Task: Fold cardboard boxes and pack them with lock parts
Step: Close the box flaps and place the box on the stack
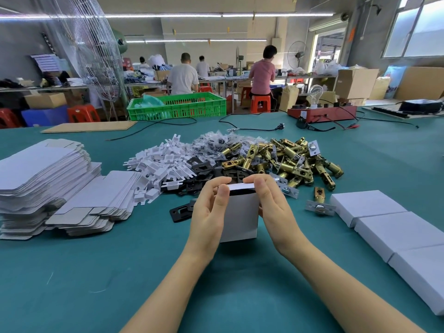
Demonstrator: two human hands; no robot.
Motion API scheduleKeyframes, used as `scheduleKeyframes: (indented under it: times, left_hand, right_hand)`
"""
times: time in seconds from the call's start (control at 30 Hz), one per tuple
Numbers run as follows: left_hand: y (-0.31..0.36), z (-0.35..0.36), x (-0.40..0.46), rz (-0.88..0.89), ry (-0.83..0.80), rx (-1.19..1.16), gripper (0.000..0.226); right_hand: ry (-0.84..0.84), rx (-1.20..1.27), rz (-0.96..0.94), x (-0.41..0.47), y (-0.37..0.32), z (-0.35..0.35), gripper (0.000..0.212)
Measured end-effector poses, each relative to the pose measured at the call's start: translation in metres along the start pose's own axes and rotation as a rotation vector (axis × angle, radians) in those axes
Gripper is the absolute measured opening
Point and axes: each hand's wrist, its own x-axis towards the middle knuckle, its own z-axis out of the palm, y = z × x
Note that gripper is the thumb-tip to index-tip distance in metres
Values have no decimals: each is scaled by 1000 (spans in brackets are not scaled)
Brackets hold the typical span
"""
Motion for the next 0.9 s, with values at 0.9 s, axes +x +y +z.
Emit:
scheduleKeyframes:
  times: [0.9]
  left_hand:
    - [-8,2,1,-13,127,34,22]
  right_hand:
    - [-270,-1582,60,121,54,-76,32]
